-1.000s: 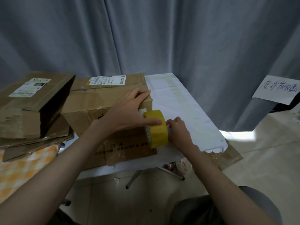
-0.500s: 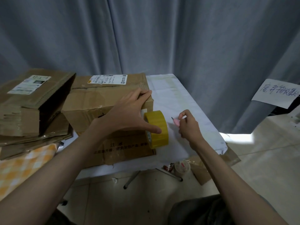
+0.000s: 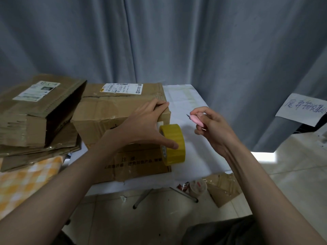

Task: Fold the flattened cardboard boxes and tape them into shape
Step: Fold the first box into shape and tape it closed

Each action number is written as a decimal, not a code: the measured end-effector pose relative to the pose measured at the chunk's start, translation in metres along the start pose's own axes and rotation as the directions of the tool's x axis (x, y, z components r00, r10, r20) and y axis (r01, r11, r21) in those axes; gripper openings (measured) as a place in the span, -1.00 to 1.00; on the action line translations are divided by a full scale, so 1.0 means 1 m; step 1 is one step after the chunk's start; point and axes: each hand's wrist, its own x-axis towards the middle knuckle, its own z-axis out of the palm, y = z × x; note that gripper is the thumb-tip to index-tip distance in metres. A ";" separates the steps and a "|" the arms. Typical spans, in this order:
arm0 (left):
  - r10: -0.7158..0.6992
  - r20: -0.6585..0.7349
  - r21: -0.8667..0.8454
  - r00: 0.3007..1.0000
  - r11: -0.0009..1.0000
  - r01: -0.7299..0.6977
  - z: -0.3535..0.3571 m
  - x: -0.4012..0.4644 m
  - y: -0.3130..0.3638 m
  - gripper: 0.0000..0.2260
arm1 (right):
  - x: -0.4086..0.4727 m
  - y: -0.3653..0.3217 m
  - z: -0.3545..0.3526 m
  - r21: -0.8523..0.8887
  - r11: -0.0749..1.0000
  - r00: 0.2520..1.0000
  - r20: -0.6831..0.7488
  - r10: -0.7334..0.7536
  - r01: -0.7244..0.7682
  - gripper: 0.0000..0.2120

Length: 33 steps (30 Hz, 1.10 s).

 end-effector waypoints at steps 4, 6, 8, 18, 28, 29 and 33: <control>-0.007 0.001 -0.016 1.000 1.000 0.007 0.000 0.001 -0.002 0.30 | -0.001 -0.003 0.001 0.016 1.000 1.000 -0.010 -0.001 0.001 -0.77; -0.011 0.011 -0.025 1.000 1.000 0.011 -0.001 0.002 -0.002 0.29 | -0.001 -0.004 0.003 0.027 1.000 1.000 0.004 0.015 -0.015 -0.78; -0.008 0.011 -0.022 1.000 1.000 0.009 -0.003 0.003 -0.003 0.29 | 0.001 -0.007 0.005 0.071 0.996 0.998 0.027 0.051 -0.052 -0.77; 0.004 0.007 -0.028 1.000 1.000 -0.004 -0.001 0.003 -0.003 0.28 | -0.007 -0.012 0.015 -0.115 0.988 0.992 0.092 -0.091 0.101 -0.85; 0.032 -0.032 -0.031 0.999 0.999 -0.033 0.001 0.003 -0.005 0.22 | -0.005 -0.017 0.035 -0.395 0.903 0.985 0.038 -0.168 0.169 -0.86; 0.033 -0.037 -0.029 0.999 0.999 -0.034 0.001 0.003 -0.005 0.22 | -0.005 -0.016 0.035 -0.397 0.902 0.985 0.028 -0.170 0.167 -0.86; 0.025 -0.043 -0.028 0.999 0.999 -0.027 0.000 0.003 -0.004 0.24 | -0.004 -0.012 0.036 -0.415 0.898 0.979 -0.067 -0.191 0.147 -0.88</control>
